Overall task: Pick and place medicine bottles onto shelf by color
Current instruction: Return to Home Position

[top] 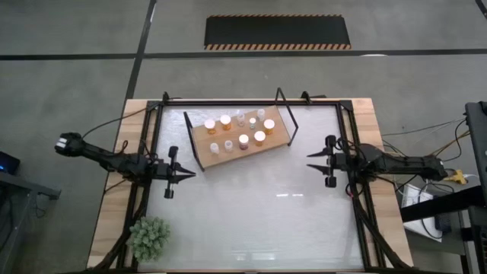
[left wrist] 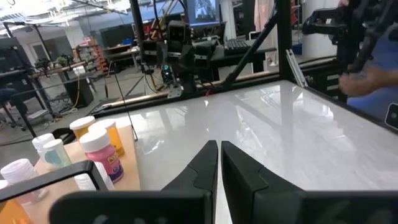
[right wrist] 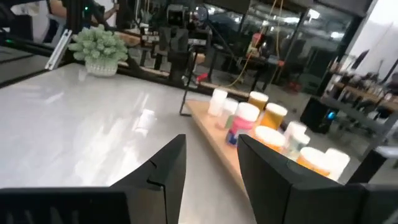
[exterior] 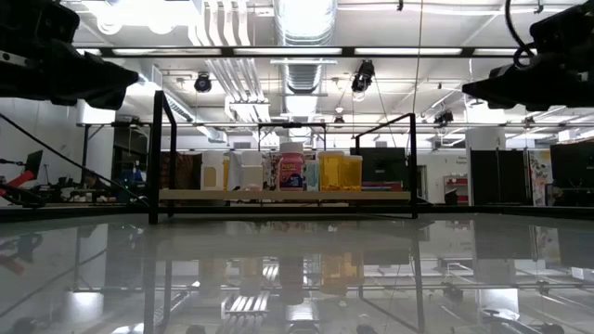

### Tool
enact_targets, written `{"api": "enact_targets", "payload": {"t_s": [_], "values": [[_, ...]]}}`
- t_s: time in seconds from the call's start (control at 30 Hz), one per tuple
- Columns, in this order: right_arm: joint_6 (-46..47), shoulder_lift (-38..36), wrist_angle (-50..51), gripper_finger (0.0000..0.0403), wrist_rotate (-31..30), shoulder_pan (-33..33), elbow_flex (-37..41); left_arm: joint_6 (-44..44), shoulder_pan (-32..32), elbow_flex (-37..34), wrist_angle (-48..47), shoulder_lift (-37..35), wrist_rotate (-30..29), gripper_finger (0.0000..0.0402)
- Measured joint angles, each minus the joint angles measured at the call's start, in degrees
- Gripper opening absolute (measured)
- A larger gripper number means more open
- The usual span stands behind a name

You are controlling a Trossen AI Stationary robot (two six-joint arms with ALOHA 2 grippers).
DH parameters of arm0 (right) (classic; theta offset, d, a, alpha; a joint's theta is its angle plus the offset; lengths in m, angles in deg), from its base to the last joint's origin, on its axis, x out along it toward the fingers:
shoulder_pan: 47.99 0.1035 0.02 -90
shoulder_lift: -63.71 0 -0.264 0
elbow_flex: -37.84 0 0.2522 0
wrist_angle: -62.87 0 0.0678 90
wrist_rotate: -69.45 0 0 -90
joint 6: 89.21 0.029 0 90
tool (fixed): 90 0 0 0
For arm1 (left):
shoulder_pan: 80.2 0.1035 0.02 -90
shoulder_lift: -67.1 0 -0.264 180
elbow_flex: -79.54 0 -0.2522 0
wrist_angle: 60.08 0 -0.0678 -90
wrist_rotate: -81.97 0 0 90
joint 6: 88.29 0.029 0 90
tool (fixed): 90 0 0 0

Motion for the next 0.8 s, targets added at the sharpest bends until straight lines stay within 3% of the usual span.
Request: {"api": "enact_targets", "payload": {"t_s": [0.47, 0.67, 0.8], "values": [[-16.37, -2.79, -0.06, 0.0128, -0.37, 1.78, 0.0, 0.0, 0.01, 0.0, -0.02, 3.16, 0.0, 0.0004], [-9.62, -2.81, -0.33, 0.0131, -0.08, 2.97, 0.02, 0.0, 0.01, 0.0, 0.02, 4.56, 0.0, 0.0004], [-7.78, -2.81, -0.79, 0.0136, 4.17, 3.54, 0.02, 0.0, 0.0, 0.0, 0.02, 5.39, 0.0, 0.0004]]}}
